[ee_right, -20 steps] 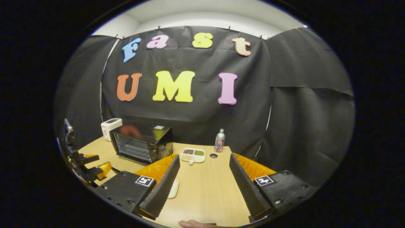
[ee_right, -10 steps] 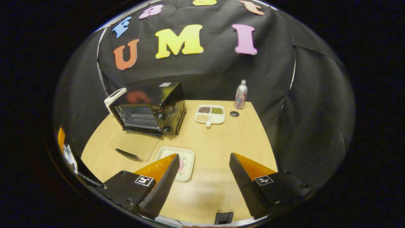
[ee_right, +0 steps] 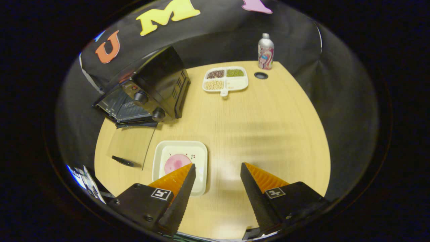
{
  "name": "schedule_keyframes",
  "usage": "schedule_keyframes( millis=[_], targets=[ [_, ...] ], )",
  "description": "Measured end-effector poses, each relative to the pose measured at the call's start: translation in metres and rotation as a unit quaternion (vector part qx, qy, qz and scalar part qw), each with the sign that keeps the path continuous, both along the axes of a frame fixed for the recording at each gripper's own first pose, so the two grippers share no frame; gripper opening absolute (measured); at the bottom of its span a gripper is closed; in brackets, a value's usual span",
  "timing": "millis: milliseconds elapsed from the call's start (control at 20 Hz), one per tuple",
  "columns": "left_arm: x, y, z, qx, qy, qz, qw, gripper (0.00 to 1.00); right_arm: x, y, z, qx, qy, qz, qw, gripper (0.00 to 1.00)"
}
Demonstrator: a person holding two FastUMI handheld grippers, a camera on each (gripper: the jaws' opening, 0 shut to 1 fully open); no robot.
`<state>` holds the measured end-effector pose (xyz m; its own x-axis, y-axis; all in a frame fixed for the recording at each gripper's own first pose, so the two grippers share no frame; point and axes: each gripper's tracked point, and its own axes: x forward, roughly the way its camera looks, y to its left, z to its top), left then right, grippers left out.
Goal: Open the electric oven with the left hand, put the food in, and close the electric oven.
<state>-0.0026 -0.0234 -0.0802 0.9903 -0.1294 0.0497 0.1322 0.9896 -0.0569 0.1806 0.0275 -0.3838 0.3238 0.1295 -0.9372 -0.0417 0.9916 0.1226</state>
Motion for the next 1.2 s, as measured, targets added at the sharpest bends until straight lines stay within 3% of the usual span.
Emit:
schedule_keyframes(
  millis=[100, 150, 250, 450, 500, 550, 700, 750, 800, 950, 1200],
  targets=[
    [0.001, 0.007, -0.005, 0.021, 0.003, 0.013, 1.000, 0.95, 0.001, -0.003, -0.021, 0.008, 0.028, -0.018, 0.999, 0.70],
    [0.001, 0.009, -0.006, 0.031, 0.004, 0.019, 0.999, 0.95, 0.005, -0.002, -0.028, 0.013, 0.038, -0.023, 0.999, 0.51],
    [0.005, 0.010, -0.011, 0.042, 0.008, 0.024, 0.999, 0.95, 0.005, 0.008, -0.039, 0.029, 0.058, -0.023, 0.998, 0.27],
    [0.007, 0.007, -0.017, 0.044, 0.017, 0.020, 0.999, 0.96, 0.006, 0.019, -0.044, 0.046, 0.065, -0.015, 0.997, 0.24],
    [0.009, 0.007, -0.020, 0.044, 0.020, 0.021, 0.999, 0.96, 0.004, 0.021, -0.045, 0.049, 0.071, -0.011, 0.996, 0.31],
    [0.011, 0.006, -0.022, 0.045, 0.022, 0.021, 0.999, 0.96, 0.003, 0.023, -0.044, 0.053, 0.073, -0.009, 0.996, 0.24],
    [0.013, 0.001, -0.030, 0.045, 0.034, 0.020, 0.998, 0.96, -0.003, 0.031, -0.054, 0.059, 0.090, 0.005, 0.994, 0.22],
    [0.014, 0.001, -0.032, 0.045, 0.040, 0.020, 0.998, 0.96, -0.006, 0.031, -0.060, 0.052, 0.099, 0.005, 0.994, 0.05],
    [0.014, -0.001, -0.035, 0.046, 0.046, 0.020, 0.998, 0.96, -0.005, 0.034, -0.059, 0.056, 0.103, 0.016, 0.993, 0.00],
    [0.011, -0.006, -0.038, 0.053, 0.054, 0.016, 0.997, 0.96, -0.006, 0.035, -0.060, 0.063, 0.118, 0.026, 0.991, 0.04],
    [0.006, -0.009, -0.036, 0.064, 0.057, 0.016, 0.996, 0.96, -0.011, 0.033, -0.054, 0.114, 0.118, -0.005, 0.986, 0.04]
  ],
)
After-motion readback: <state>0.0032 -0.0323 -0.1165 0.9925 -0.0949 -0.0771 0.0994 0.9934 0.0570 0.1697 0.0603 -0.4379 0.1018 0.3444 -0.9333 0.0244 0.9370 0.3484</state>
